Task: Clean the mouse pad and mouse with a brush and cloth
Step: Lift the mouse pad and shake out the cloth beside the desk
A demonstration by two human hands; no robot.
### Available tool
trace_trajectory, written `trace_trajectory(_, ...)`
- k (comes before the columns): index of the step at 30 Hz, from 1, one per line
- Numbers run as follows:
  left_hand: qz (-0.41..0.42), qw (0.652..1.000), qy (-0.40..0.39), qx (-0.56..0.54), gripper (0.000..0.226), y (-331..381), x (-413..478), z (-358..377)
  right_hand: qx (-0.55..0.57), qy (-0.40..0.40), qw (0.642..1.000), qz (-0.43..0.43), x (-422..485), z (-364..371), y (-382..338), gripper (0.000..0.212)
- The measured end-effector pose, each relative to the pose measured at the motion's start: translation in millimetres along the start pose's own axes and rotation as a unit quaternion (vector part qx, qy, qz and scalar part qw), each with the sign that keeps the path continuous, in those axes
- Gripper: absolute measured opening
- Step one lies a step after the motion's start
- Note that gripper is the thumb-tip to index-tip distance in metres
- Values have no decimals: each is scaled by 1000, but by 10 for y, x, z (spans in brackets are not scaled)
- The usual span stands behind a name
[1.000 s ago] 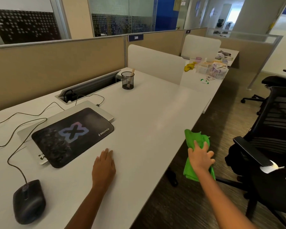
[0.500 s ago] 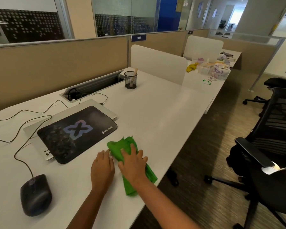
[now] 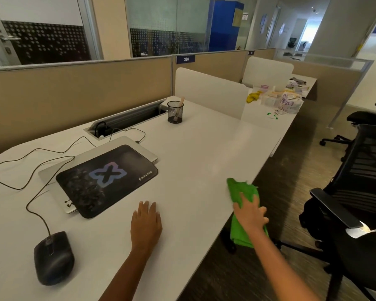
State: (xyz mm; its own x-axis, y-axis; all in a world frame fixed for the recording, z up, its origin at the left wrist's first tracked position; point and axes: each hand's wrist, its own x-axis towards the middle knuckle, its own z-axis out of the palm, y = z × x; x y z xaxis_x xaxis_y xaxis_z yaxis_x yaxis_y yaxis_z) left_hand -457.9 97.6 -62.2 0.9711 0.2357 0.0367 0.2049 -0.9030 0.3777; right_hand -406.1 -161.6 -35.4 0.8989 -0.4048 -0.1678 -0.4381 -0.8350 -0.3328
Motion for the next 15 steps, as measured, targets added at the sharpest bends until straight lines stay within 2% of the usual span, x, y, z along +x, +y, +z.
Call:
trace_trajectory(3, 4, 1000, -2, -2, 46, 32, 2, -14, 52, -1, 997, 58, 68, -145, 192, 49)
trace_trajectory(5, 5, 1000, -1, -1, 46, 46, -1, -23, 67, 5, 996, 64, 43, -192, 213, 49)
trace_trajectory(10, 13, 999, 15, -32, 44, 105, -33, -54, 89, 15, 996, -8, -143, -239, -93, 49)
trace_trajectory(15, 25, 990, 50, -127, 40, 181, -70, -153, 96, 8, 988, -122, -402, -225, -555, 49)
